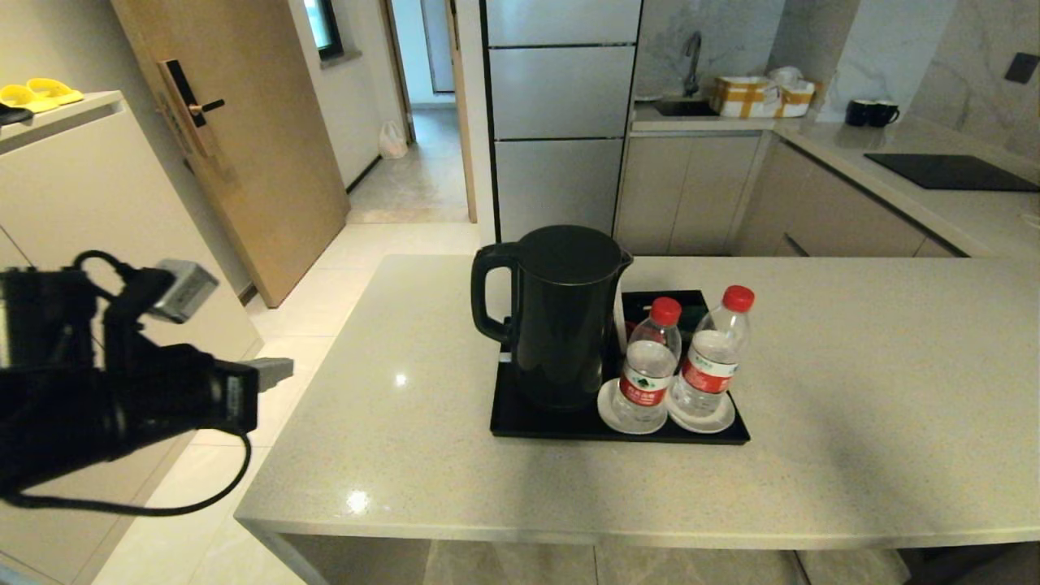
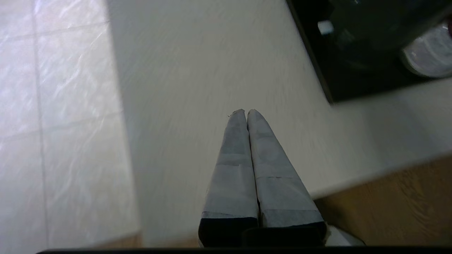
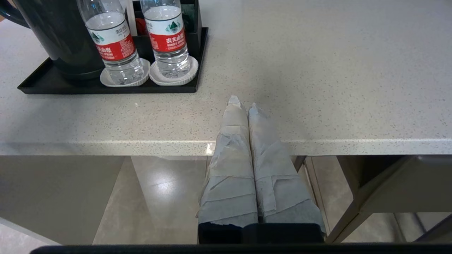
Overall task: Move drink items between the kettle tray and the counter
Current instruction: Pick up the kettle
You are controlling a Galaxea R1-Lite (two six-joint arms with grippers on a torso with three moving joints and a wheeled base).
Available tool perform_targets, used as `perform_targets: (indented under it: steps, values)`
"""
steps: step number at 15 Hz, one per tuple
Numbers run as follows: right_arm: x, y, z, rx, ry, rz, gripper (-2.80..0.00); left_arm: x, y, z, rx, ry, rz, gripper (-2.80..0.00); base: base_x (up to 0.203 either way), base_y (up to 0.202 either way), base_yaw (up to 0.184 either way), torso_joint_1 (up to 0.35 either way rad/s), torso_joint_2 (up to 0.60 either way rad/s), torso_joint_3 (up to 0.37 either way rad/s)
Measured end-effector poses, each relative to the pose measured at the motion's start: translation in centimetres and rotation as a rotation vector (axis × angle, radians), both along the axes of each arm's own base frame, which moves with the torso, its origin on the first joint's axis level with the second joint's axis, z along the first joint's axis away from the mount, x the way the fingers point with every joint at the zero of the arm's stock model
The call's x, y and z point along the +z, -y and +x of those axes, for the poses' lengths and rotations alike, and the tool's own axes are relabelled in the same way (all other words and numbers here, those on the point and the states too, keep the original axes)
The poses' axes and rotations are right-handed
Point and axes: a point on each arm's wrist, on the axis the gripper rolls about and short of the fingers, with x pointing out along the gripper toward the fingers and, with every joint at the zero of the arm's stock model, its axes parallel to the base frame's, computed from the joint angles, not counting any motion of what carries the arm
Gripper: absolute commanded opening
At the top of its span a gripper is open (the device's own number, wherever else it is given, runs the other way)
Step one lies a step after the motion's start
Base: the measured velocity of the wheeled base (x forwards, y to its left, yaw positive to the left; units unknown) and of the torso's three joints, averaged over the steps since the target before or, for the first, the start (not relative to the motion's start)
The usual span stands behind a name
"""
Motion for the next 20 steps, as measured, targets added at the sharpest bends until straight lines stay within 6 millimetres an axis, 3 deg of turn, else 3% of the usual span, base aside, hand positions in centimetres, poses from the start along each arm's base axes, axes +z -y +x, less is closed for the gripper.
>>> perform_targets:
  steps: [2, 5, 8, 20]
  values:
    - [0.0, 0.0, 0.0, 0.001, 0.000, 0.000, -2.80, -2.5, 2.1, 3.8, -0.038, 0.042, 0.009, -2.80, 0.000, 0.000, 0.000, 0.000, 0.00, 0.000]
    - [0.0, 0.0, 0.0, 0.000, 0.001, 0.000, -2.80, -5.2, 4.7, 7.0, -0.066, 0.159, 0.013, -2.80, 0.000, 0.000, 0.000, 0.000, 0.00, 0.000]
    - [0.0, 0.0, 0.0, 0.000, 0.001, 0.000, -2.80, -6.0, 6.0, 7.9, -0.098, 0.194, 0.013, -2.80, 0.000, 0.000, 0.000, 0.000, 0.00, 0.000]
    - [0.0, 0.0, 0.0, -0.001, 0.000, -0.001, -2.80, -4.7, 11.1, 11.0, -0.201, 0.170, -0.024, -2.80, 0.000, 0.000, 0.000, 0.000, 0.00, 0.000]
